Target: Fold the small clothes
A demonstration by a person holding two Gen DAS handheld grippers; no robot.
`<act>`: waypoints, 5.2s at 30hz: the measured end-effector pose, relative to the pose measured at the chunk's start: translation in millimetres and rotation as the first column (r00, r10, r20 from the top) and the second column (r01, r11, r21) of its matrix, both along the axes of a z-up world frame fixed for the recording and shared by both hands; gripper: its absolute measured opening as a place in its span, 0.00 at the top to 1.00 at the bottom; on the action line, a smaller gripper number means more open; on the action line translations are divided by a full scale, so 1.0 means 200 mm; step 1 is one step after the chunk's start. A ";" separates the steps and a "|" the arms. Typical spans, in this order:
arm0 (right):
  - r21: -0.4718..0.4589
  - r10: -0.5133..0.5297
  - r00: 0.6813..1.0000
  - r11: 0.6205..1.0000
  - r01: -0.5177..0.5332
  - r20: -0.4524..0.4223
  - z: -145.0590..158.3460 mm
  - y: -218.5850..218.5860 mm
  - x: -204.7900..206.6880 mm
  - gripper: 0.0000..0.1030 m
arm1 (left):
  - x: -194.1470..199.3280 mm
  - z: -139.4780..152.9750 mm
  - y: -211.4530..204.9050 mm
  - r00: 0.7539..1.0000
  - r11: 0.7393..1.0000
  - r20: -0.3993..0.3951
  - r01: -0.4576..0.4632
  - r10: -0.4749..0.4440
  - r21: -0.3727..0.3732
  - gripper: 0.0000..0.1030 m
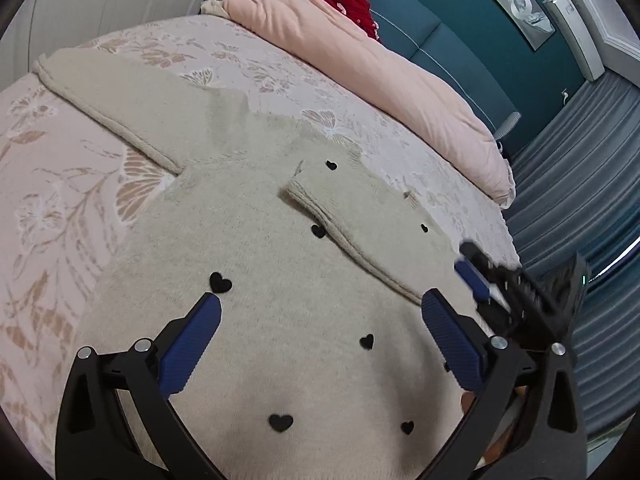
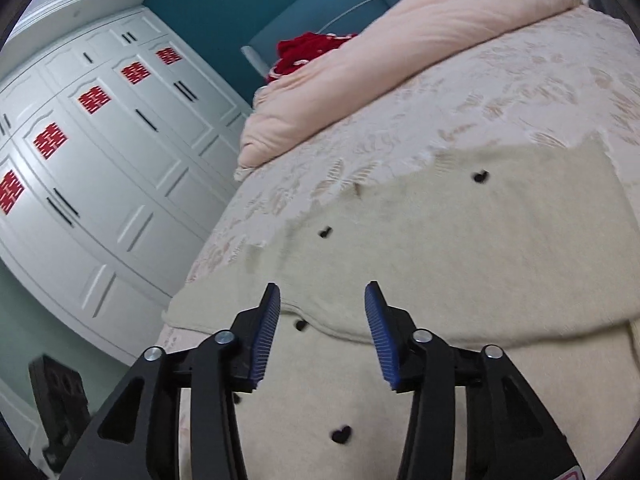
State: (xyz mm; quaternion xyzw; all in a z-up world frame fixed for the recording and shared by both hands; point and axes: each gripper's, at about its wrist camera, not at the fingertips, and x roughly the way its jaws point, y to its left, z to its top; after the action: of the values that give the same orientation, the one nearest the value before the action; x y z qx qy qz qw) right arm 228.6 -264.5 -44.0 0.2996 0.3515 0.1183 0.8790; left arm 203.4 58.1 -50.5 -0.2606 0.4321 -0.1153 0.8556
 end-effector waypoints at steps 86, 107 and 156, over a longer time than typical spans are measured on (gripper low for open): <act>-0.416 -0.144 0.983 0.905 0.085 -0.111 -0.50 0.35 -0.47 0.26 | 0.85 0.17 1.20 0.922 0.925 0.159 -0.368 0.352 0.089 0.94; -0.220 -0.126 0.989 0.970 0.105 -0.082 -0.27 0.24 -0.26 0.24 | 0.10 -0.53 0.08 0.995 0.973 -0.098 -0.039 0.017 -0.229 0.75; -0.261 -0.255 0.963 0.939 0.226 -0.083 -0.15 -0.14 0.33 0.94 | 0.56 -0.55 0.50 0.907 0.864 -0.151 -0.421 0.393 -0.277 0.91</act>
State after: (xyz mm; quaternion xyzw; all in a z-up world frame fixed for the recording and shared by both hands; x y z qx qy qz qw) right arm 294.5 -291.8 -73.9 0.2339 0.3744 -0.0526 0.8957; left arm 316.0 158.0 -160.8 -0.4788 0.3824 0.0147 0.7901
